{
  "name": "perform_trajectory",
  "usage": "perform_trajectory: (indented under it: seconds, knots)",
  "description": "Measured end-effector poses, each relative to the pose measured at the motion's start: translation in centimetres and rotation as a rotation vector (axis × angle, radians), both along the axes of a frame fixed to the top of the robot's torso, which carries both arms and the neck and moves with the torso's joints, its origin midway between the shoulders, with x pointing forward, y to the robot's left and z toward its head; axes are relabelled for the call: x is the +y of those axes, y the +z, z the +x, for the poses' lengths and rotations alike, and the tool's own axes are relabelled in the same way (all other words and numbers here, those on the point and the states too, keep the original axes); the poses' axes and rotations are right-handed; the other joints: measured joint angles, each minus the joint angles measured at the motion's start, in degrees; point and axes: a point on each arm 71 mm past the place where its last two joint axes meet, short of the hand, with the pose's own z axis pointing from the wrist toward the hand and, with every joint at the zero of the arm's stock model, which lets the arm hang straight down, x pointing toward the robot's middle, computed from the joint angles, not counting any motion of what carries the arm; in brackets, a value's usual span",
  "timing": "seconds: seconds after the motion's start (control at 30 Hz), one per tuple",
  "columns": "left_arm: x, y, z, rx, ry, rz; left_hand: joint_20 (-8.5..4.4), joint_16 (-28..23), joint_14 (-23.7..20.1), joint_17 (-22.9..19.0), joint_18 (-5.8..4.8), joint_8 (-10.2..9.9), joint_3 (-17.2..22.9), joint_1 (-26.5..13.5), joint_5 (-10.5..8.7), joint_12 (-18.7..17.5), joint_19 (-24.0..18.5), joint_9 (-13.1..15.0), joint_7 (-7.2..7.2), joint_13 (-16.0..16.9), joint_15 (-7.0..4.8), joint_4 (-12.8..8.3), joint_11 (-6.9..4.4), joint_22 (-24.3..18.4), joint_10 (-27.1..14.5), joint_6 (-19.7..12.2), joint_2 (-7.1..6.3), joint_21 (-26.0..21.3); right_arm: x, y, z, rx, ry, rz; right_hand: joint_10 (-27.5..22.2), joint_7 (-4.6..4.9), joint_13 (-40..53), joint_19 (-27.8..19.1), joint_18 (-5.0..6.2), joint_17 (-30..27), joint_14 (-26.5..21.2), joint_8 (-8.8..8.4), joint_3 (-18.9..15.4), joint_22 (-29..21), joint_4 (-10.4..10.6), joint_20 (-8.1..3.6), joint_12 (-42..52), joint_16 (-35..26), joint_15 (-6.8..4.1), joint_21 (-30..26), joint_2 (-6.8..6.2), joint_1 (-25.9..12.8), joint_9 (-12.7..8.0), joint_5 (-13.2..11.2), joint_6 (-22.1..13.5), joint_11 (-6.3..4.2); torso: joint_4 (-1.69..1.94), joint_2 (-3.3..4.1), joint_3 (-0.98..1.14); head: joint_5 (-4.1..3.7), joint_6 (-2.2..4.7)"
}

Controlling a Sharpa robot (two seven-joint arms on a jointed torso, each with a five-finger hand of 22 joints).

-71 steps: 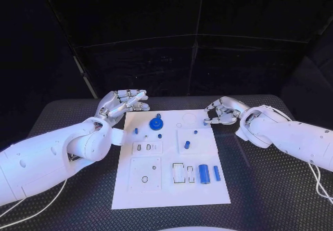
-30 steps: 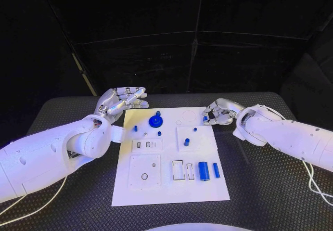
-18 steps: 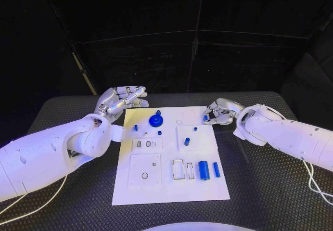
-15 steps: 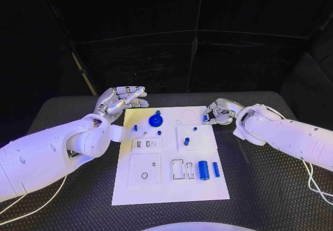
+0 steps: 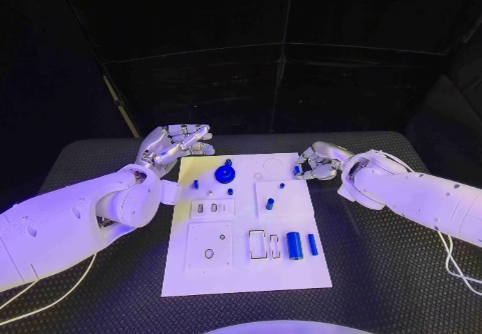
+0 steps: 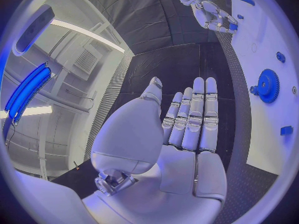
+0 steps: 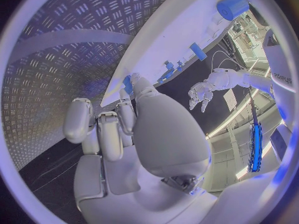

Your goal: Assemble the parts on the task board

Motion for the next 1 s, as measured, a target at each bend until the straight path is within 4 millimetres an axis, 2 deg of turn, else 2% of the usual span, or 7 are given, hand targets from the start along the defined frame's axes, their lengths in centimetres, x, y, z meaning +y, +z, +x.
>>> perform_trajectory:
  seconds: [0.2, 0.4, 0.47, 0.67, 0.77, 1.0]
  knots:
    - [0.0, 0.0, 0.0, 0.001, 0.0, 0.0, 0.0, 0.0, 0.0, 0.0, 0.0, 0.0, 0.0, 0.0, 0.0, 0.0, 0.0, 0.0, 0.0, 0.0, 0.0, 0.0, 0.0, 0.0, 0.0, 0.0, 0.0, 0.0, 0.2, 0.1, -0.1, -0.009, 0.006, 0.008, 1.3, -1.16, 1.6, 1.0, 0.0, 0.0, 0.1, 1.56, 2.0, 1.2, -0.2, -1.01, 1.5, 0.3, -1.24, 0.5, 1.52, 0.0, 0.1, -0.6, 3.1, -1.33, -0.01, 0.0, 0.01, -0.02, -0.1]
    - [0.0, 0.0, 0.0, 0.001, 0.0, 0.0, 0.0, 0.0, 0.0, 0.0, 0.0, 0.0, 0.0, 0.0, 0.0, 0.0, 0.0, 0.0, 0.0, 0.0, 0.0, 0.0, 0.0, 0.0, 0.0, 0.0, 0.0, 0.0, 0.4, 0.4, -0.3, -0.03, 0.006, 0.04, 1.7, -1.0, 2.7, 1.5, 0.0, 0.0, 0.1, 1.98, 4.0, 2.2, -1.0, -1.91, 2.3, 0.6, -1.93, 1.1, 1.95, 0.0, 0.1, -0.2, 3.3, -1.74, -0.01, 0.0, 0.01, -0.08, -0.17]
    - [0.0, 0.0, 0.0, 0.002, 0.0, 0.0, 0.0, 0.0, 0.0, 0.0, 0.0, 0.0, 0.0, 0.0, 0.0, 0.0, 0.0, 0.0, 0.0, 0.0, 0.0, 0.0, 0.0, 0.0, 0.0, 0.0, 0.0, 0.0, 0.5, 0.6, -0.4, -0.038, 0.003, 0.053, 2.0, -0.99, 2.9, 1.5, 0.01, 0.0, -0.1, 1.98, 4.3, 2.3, -1.3, -1.93, 2.4, 0.6, -2.12, 1.1, 2.08, -0.1, 0.0, -0.1, 3.3, -2.04, -0.01, -0.01, 0.01, -0.08, -0.18]
    - [0.1, -0.1, 0.0, 0.002, 0.002, 0.002, 0.0, 0.0, 0.0, 0.0, 0.0, 0.0, 0.0, 0.0, 0.0, 0.0, 0.0, 0.0, 0.0, 0.0, 0.0, 0.0, 0.0, 0.0, 0.0, 0.0, 0.0, 0.0, 1.0, 1.3, -1.1, -0.066, 0.002, 0.099, 2.0, -0.99, 3.0, 1.5, 0.0, 0.0, -0.1, 1.97, 4.9, 2.3, -1.8, -1.93, 2.5, 0.6, -2.12, 1.1, 2.22, -0.3, 0.0, 0.2, 3.3, -2.04, -0.01, -0.07, -0.01, 0.06, -0.14]
    - [0.2, -0.1, 0.0, 0.003, 0.004, 0.003, 0.0, 0.0, 0.0, 0.0, 0.0, 0.0, 0.0, 0.0, 0.0, 0.0, 0.0, 0.0, 0.0, 0.0, 0.0, 0.0, 0.0, 0.0, 0.0, 0.0, 0.0, 0.0, 2.7, 2.0, -2.0, -0.075, 0.03, 0.132, 2.3, -0.99, 3.0, 1.7, 0.0, 0.0, -0.1, 1.97, 5.0, 2.3, -1.8, -2.14, 2.5, 0.6, -2.12, 1.1, 2.22, -0.3, 0.0, 0.5, 3.3, -2.24, -0.01, -0.08, -0.03, 0.31, -0.18]
    - [0.4, -0.1, 0.1, 0.003, 0.007, 0.005, 0.0, 0.0, 0.0, 0.1, 0.0, -0.2, -0.1, 0.0, 0.0, -0.4, 0.0, 0.0, 0.01, 0.0, 0.0, -0.1, 0.0, -0.1, 0.0, 0.4, 0.0, 0.0, 8.1, 3.4, -4.3, -0.074, 0.099, 0.176, 2.3, -0.99, 2.9, 1.7, 0.0, 0.0, -0.1, 1.95, 6.0, 2.3, -2.8, -2.14, 2.5, 0.6, -2.12, 1.1, 2.22, -0.3, 0.0, 0.3, 3.3, -2.26, 0.01, -0.14, -0.14, 0.63, -0.33]
